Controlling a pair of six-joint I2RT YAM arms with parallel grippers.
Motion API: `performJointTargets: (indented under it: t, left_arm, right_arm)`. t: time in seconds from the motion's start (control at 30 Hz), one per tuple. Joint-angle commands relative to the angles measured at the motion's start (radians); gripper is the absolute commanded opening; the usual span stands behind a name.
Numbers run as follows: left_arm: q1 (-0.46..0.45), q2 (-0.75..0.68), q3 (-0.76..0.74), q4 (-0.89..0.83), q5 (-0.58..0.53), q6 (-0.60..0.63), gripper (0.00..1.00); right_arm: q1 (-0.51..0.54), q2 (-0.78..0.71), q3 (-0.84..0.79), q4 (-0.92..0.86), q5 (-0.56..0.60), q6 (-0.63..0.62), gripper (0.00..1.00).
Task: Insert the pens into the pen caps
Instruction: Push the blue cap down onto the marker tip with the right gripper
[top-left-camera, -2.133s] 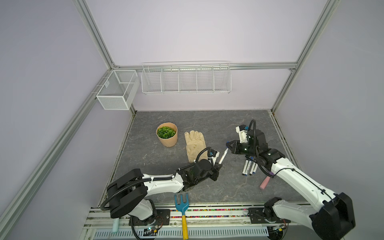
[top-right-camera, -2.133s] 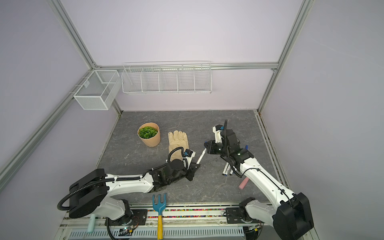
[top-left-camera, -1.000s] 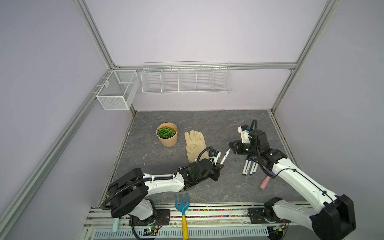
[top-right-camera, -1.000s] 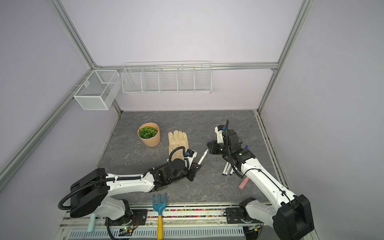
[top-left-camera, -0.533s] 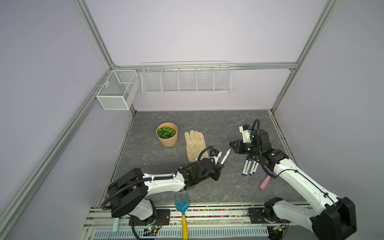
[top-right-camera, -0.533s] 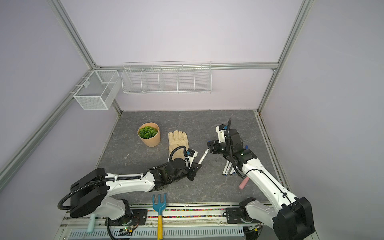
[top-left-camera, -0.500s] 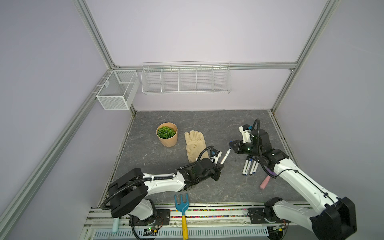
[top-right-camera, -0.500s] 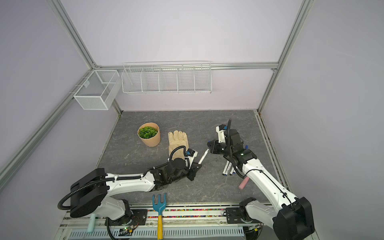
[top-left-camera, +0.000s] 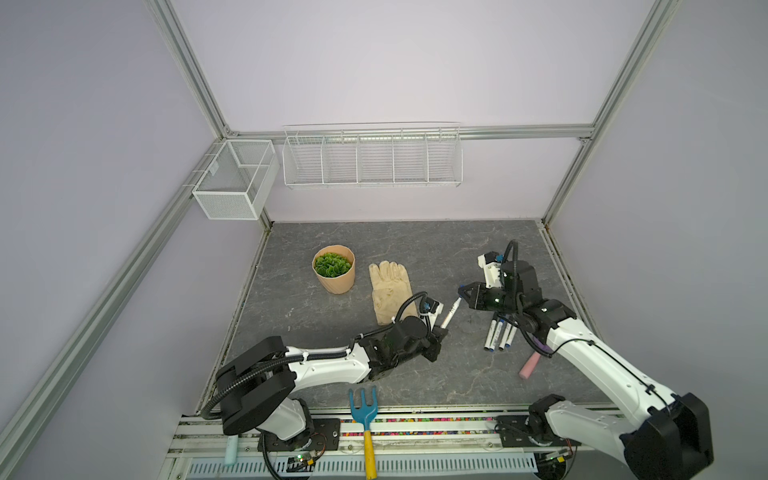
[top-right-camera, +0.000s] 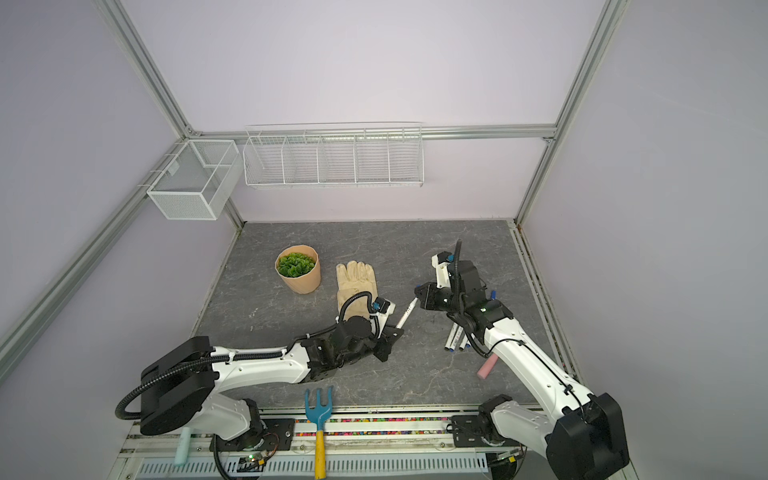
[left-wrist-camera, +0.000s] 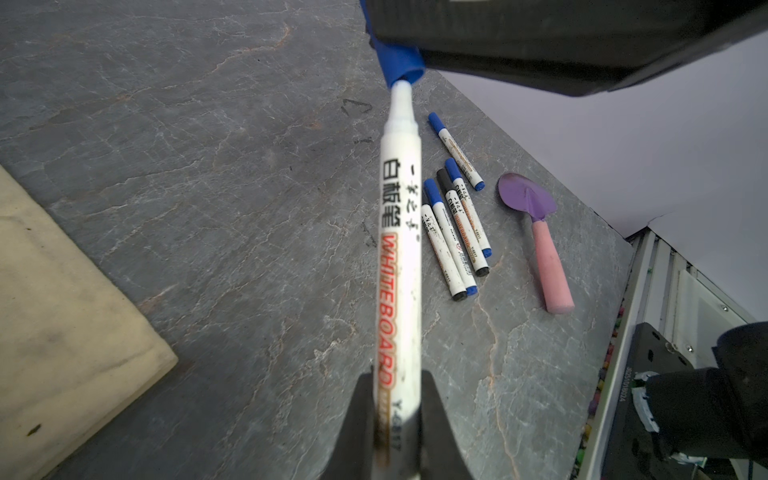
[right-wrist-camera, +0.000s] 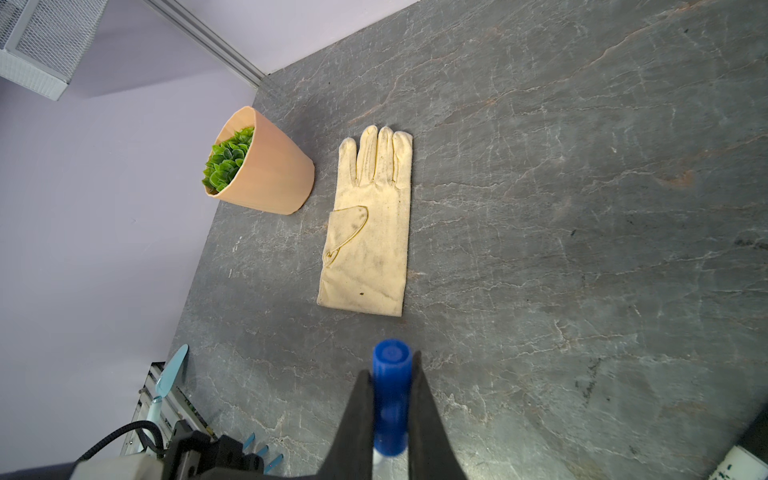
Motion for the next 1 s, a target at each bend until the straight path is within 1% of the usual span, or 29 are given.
performJointTargets:
  t: [0.0,0.17,0.37,0.57,0.7,0.8,0.87,0.97]
  left_arm:
    - [-0.005,0.015,0.030,-0.003,0.002,0.007,0.00]
    - [-0.004,0.016,0.029,0.004,0.000,0.007,0.00]
    - [-0.004,0.010,0.014,0.074,-0.017,0.006,0.00]
    - [0.006,0.022,0.068,0.117,-0.012,0.031,0.00]
    - [0.035,0.034,0.110,0.178,0.011,0.020,0.00]
    - [0.072,0.036,0.118,0.255,0.028,-0.029,0.00]
    - [0.096,0.039,0.118,0.305,0.043,-0.062,0.00]
    - [0.114,0.032,0.121,0.320,0.042,-0.067,0.00]
  right_arm:
    - [0.008,-0.020,-0.024,0.018,-0.022,0.013,0.06]
    - [0.017,-0.030,-0.038,0.025,-0.037,0.037,0.07]
    - [0.025,-0.052,-0.058,0.023,-0.030,0.057,0.07]
    - [0.025,-0.061,-0.043,0.055,-0.046,0.093,0.07]
    - [0.030,-0.048,-0.030,0.101,-0.122,0.116,0.06]
    - [0.036,-0.041,-0.017,0.107,-0.207,0.101,0.07]
    - [0.039,-0.041,-0.008,0.090,-0.256,0.082,0.06]
    - [0.042,-0.047,0.005,0.031,-0.312,0.041,0.07]
